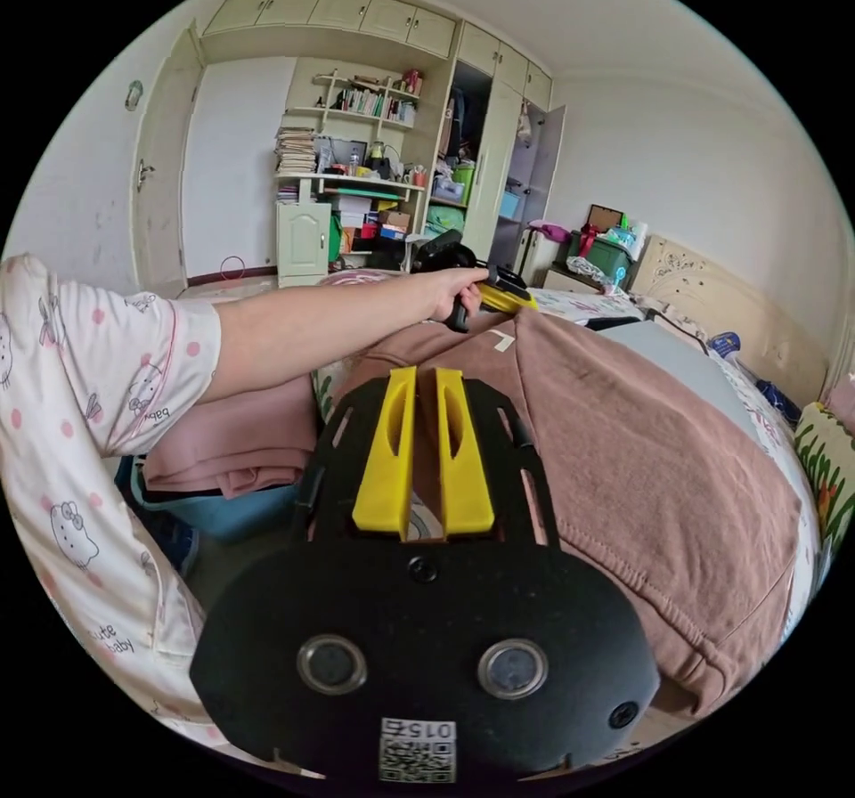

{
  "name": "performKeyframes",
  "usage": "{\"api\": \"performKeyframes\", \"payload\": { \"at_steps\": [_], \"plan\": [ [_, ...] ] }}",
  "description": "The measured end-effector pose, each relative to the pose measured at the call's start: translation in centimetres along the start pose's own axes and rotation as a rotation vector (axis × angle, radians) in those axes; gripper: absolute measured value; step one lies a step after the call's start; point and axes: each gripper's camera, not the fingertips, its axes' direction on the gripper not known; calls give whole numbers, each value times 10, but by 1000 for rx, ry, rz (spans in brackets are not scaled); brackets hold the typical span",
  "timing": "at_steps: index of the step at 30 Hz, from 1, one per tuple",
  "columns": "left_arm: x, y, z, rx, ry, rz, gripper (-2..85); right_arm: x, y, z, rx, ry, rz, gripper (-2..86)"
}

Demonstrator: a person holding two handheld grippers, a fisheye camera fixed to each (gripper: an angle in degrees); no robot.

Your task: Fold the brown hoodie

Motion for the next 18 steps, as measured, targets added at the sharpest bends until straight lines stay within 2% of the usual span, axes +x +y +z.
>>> {"api": "performKeyframes", "payload": {
  "at_steps": [4,11,18],
  "plan": [
    [16,-1,-17,51,6,8,41,18,-4,-8,37,-12,21,6],
    [33,5,-26,74,6,-4,31,70,-22,-17,23,-259,63,-6],
    [34,26,-21,82,36,-33,39,68,-44,-30,54,-168,41,13]
  ]
}}
